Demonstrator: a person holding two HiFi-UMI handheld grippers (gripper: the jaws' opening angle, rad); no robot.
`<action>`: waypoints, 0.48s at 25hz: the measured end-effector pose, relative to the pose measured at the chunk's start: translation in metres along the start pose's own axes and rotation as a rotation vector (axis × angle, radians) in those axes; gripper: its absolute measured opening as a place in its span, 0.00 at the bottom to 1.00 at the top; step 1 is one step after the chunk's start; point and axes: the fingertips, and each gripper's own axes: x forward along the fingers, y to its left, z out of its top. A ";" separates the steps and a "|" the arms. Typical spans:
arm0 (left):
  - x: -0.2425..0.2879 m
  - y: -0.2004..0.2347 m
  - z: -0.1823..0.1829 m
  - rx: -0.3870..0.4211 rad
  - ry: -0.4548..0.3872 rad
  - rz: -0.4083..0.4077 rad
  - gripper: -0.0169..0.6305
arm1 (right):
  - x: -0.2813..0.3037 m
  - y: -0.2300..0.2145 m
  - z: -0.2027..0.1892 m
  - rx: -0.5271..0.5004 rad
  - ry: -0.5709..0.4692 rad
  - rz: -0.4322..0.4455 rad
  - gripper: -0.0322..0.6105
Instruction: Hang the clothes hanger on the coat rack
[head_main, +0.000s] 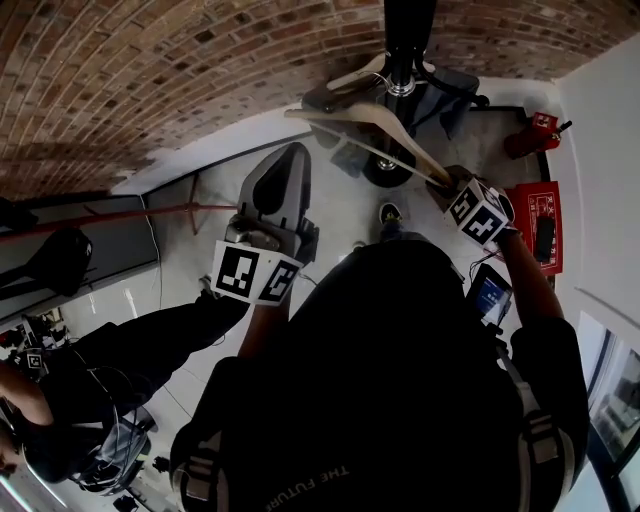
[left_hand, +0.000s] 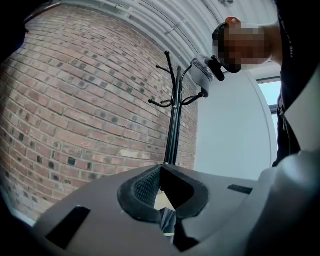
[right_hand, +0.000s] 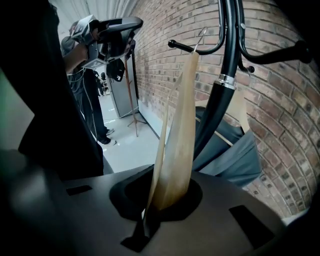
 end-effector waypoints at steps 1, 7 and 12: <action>0.003 0.000 -0.001 0.000 0.002 -0.002 0.05 | 0.002 -0.003 -0.003 -0.001 0.012 -0.002 0.08; 0.015 0.005 -0.003 -0.013 0.009 0.003 0.05 | 0.012 -0.012 -0.015 -0.003 0.064 0.021 0.08; 0.019 0.012 -0.005 -0.023 0.010 0.015 0.05 | 0.020 -0.015 -0.020 -0.002 0.104 0.049 0.08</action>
